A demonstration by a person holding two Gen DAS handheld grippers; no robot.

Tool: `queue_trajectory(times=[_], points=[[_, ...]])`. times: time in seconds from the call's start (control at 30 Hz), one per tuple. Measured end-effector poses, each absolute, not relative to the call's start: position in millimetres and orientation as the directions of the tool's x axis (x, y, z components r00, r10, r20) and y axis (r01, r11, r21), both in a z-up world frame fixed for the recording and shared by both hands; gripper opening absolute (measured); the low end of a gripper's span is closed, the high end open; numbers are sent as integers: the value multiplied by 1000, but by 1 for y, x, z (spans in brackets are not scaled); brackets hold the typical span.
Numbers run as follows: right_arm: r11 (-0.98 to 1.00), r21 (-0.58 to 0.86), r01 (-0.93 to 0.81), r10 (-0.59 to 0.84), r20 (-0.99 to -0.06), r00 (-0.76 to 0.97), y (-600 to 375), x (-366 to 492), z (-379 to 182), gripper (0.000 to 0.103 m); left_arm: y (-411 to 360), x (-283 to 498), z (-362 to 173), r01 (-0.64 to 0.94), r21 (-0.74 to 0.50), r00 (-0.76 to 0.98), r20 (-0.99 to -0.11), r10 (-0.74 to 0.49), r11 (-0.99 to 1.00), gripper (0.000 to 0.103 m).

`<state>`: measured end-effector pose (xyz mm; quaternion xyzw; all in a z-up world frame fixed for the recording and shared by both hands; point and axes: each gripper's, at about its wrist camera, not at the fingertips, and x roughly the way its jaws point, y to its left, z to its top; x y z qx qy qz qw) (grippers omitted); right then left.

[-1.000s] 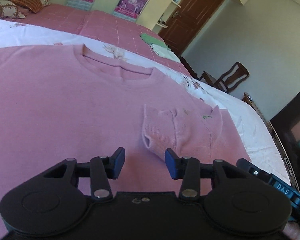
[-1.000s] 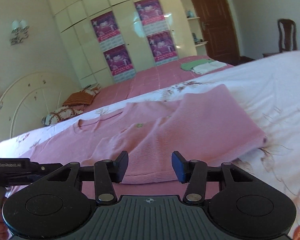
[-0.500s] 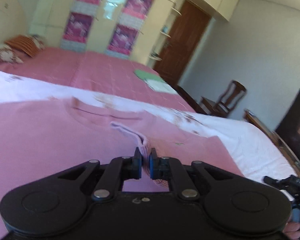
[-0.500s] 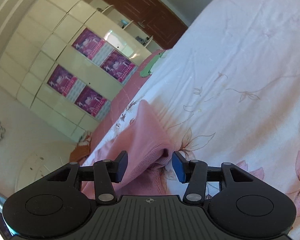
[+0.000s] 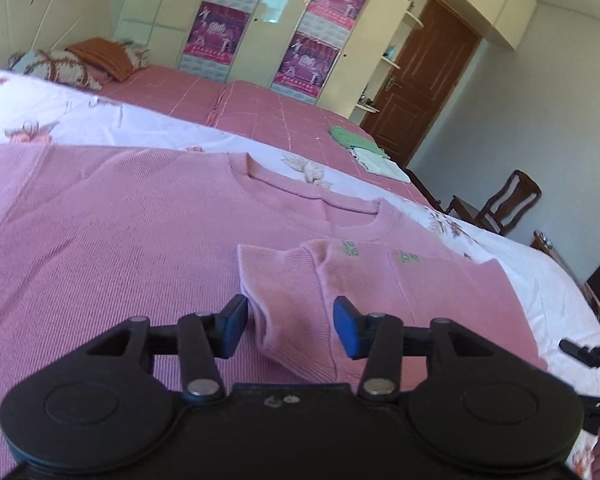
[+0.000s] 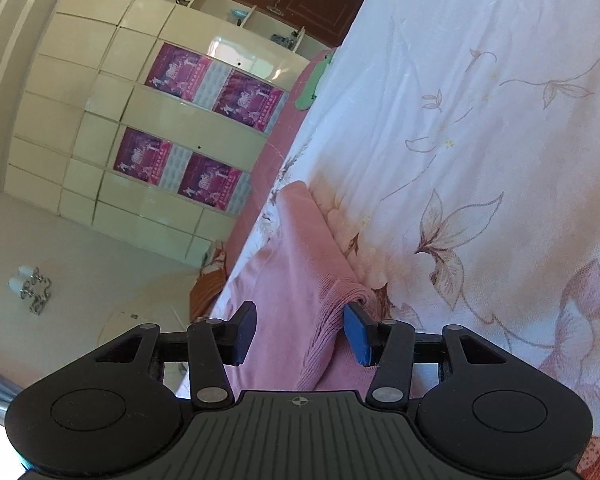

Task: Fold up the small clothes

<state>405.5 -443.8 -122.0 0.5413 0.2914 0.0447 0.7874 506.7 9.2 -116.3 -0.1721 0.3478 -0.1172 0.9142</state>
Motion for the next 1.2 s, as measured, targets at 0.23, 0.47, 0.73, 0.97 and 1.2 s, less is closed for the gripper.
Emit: queue_trajectory(times=[0.23,0.47,0.73,0.97,1.2], points=[[550,785,285,325,-516,793,-439,412,-119,2,16,526,-120,90,-418,757,-561,-335,904,3],[700,681,215,270,-532,802,-447,383,-92,12,13,521,-115,95,-321,776,-568,-272,942,39],[803,590,80,320,-540,779,-436,478,-91,54,5,546,-128,112,-321,724,-621,-298,940,28],[843,538,15,356,-577,735,-423,517,-105,3,0,537,-110,155,-287,809,-511,-288,945,7],[865,500,29,335,-621,709,-419,514,-114,10,-4,551,-127,161,-254,735,-614,-287,954,13]])
